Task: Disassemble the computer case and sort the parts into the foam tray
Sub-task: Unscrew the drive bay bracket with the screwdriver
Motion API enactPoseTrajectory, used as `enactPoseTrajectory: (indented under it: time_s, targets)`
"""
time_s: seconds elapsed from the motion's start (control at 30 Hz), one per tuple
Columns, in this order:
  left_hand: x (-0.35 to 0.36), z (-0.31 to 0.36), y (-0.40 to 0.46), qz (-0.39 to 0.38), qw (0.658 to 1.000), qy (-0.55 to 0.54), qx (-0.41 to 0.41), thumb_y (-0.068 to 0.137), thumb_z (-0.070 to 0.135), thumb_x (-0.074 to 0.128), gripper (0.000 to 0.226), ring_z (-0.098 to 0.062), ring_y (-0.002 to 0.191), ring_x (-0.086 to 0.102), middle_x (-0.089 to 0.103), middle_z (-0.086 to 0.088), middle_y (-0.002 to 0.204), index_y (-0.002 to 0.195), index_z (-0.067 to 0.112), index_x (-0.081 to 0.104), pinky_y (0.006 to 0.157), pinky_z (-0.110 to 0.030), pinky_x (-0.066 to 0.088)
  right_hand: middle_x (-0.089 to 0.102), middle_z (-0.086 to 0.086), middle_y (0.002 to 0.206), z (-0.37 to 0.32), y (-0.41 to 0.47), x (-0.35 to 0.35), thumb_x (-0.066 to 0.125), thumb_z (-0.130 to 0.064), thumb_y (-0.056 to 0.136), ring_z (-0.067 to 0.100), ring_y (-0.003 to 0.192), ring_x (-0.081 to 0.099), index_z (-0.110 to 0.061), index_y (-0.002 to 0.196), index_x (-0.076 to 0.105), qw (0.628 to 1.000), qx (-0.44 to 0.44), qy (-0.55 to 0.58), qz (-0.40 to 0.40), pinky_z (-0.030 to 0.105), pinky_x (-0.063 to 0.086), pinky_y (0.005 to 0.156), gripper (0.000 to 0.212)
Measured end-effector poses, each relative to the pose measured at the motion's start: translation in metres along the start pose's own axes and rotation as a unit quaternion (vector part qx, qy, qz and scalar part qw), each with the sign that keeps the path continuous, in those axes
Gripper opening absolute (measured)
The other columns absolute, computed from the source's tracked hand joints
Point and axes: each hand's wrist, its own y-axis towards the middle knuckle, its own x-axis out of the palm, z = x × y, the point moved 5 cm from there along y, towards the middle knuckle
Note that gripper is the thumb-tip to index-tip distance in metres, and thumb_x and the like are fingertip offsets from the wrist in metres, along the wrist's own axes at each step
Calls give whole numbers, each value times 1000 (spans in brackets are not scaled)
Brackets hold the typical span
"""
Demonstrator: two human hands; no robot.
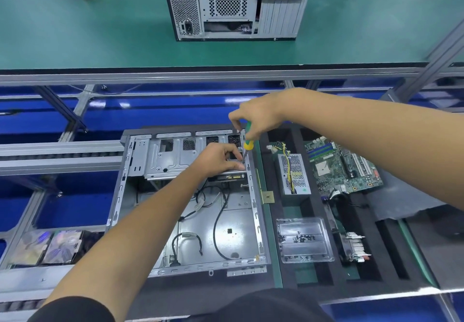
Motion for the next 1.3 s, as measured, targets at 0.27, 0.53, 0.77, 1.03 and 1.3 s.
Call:
enactPoseTrajectory:
  time_s: [0.27, 0.53, 0.77, 1.03, 1.3]
  targets:
    - [0, -3, 1, 4, 999, -42, -30, 96, 31, 71, 12, -2, 47, 41, 54, 17, 53, 85, 26, 75, 49, -15, 32, 59, 17, 99, 13, -7, 5, 56, -8, 79, 29, 70, 53, -26, 95, 53, 991, 7, 127, 45, 32, 36, 57, 24]
    - [-1, 1, -1, 2, 1000, -1, 0, 102, 30, 61, 20, 2, 49, 48, 58, 24, 57, 85, 31, 70, 50, -13, 35, 58, -7, 82, 12, -10, 8, 45, -30, 97, 16, 69, 50, -31, 94, 45, 993, 52, 66, 87, 34, 29, 59, 3]
    - [-3, 1, -3, -1, 1000, 18, 16, 106, 40, 52, 31, 0, 52, 47, 56, 20, 58, 87, 23, 70, 52, -20, 32, 53, -5, 79, 7, -10, 9, 38, -46, 100, 18, 69, 49, -27, 102, 49, 991, 104, 13, 84, 33, 27, 56, 22]
    - [-2, 2, -2, -18, 998, 55, 37, 105, 43, 52, 26, -11, 71, 57, 62, 12, 72, 92, 24, 65, 66, -33, 45, 63, 5, 96, -2, -6, 8, 66, -28, 83, 21, 74, 55, -34, 104, 52, 985, 97, 129, 57, 32, 34, 59, 27]
    - [-2, 4, -2, -74, 993, 73, 61, 98, 29, 67, 4, -6, 68, 58, 71, 12, 82, 97, 25, 68, 66, -27, 48, 49, -2, 94, -10, 2, 2, 59, -14, 86, 27, 73, 52, -34, 102, 47, 988, 76, 115, 70, 37, 35, 58, 29]
